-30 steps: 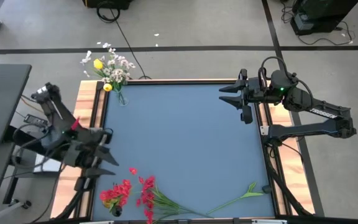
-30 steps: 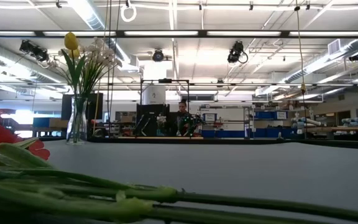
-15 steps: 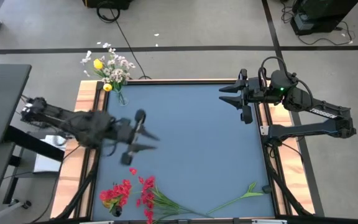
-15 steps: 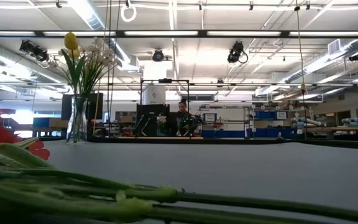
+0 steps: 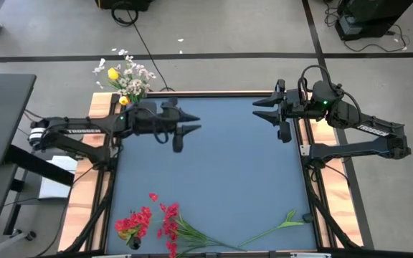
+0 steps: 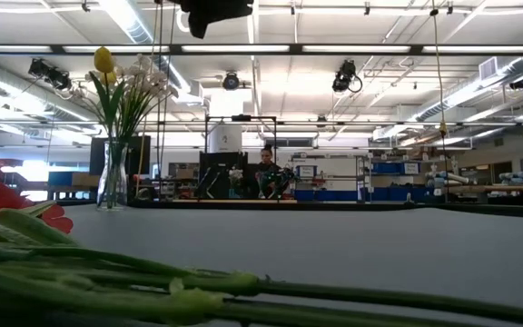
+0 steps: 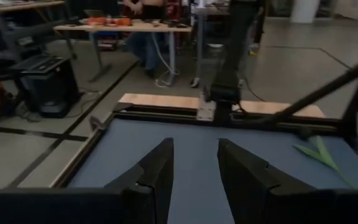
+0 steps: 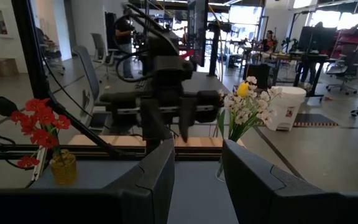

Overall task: Sort flowers into vase by color
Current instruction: Put the black flowers into the yellow vase

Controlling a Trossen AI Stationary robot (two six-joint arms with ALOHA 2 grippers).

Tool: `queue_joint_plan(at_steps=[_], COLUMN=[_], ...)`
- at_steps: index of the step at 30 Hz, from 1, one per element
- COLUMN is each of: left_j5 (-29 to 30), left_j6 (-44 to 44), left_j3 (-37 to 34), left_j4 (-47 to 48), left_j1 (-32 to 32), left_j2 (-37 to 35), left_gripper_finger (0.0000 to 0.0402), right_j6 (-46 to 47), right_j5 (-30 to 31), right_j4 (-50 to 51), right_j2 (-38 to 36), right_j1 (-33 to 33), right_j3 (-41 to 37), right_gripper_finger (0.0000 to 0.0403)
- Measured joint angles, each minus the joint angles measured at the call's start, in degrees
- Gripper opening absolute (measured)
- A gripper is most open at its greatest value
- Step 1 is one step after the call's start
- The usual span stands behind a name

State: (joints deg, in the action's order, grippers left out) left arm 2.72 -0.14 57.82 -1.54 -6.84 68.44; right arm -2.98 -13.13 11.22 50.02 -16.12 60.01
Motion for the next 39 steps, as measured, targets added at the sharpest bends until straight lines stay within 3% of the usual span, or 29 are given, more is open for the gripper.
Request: queue_joint_plan(at_steps=[8, 17, 21, 24, 32, 39], left_j5=[0.54, 0.57, 0.59, 0.59, 0.61, 0.62], left_j6=[-5.06, -10.82, -13.22, -13.27, -12.32, -11.12], left_j3=[-0.02, -0.04, -0.09, 0.02, -0.07, -0.07], left_j4=[0.97, 5.93, 10.10, 12.41, 16.95, 22.76], left_j1=[-0.69, -0.06, -0.08, -0.09, -0.12, -0.11], left_j2=[-1.71, -4.51, -5.74, -6.32, -6.44, -6.42], left_gripper_finger=[0.0130, 0.0130, 0.0130, 0.0130, 0.0130, 0.0130], right_j6=[-5.92, -0.05, 21.07, 31.16, 60.40, 88.51], right_j5=[0.07, 0.84, 5.50, 4.27, 2.26, 1.20], right_j4=[-2.64, -8.06, -8.76, -3.43, 0.70, 9.19], right_j2=[0.42, 1.35, 5.13, 10.46, 24.85, 31.67], right_j1=[0.01, 0.01, -0.14, 0.82, 11.11, 20.70], right_j3=[0.00, 0.01, 0.15, 0.05, -0.02, -0.01], right_gripper_finger=[0.0144, 0.0144, 0.0144, 0.0144, 0.0144, 0.0144])
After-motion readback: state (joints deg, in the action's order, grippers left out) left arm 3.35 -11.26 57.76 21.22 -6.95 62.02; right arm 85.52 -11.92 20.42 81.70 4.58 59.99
